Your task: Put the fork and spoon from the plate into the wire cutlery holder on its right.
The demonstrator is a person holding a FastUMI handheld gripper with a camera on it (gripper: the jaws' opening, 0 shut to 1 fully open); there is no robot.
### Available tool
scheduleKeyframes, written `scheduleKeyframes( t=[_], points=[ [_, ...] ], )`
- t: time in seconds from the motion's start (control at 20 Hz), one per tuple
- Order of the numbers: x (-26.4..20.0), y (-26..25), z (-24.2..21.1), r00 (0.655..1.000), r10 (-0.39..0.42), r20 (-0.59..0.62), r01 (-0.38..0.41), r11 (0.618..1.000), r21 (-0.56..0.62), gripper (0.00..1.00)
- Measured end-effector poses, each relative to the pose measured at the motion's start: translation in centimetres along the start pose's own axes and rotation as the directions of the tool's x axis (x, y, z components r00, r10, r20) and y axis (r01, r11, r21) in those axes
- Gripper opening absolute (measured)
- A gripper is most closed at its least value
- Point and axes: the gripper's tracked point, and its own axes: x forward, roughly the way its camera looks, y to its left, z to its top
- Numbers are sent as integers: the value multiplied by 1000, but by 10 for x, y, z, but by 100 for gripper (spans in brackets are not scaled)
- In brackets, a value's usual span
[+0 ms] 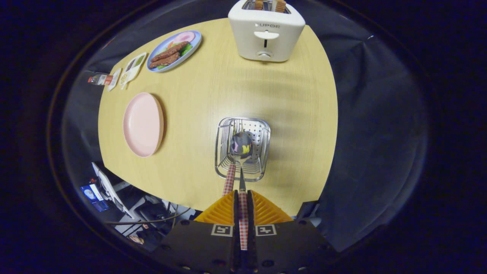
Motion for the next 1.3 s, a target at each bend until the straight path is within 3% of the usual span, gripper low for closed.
scheduleKeyframes(
  t=[0.3,0.4,0.55,0.75,0.85,0.95,1.2,1.3],
  points=[
    [-1,4,13,1000,2,30,-3,999,52,12],
    [-5,8,15,998,0,68,-3,999,50,18],
    [-10,23,14,993,12,119,-17,999,35,32],
    [-21,53,10,975,48,216,-42,999,-32,60],
    [-24,71,6,965,56,256,-47,998,-44,65],
    [-25,88,5,951,53,305,-39,998,-52,79],
    [-35,126,8,886,5,463,22,998,-52,98],
    [-40,144,8,854,-5,520,41,998,-57,97]
  ],
)
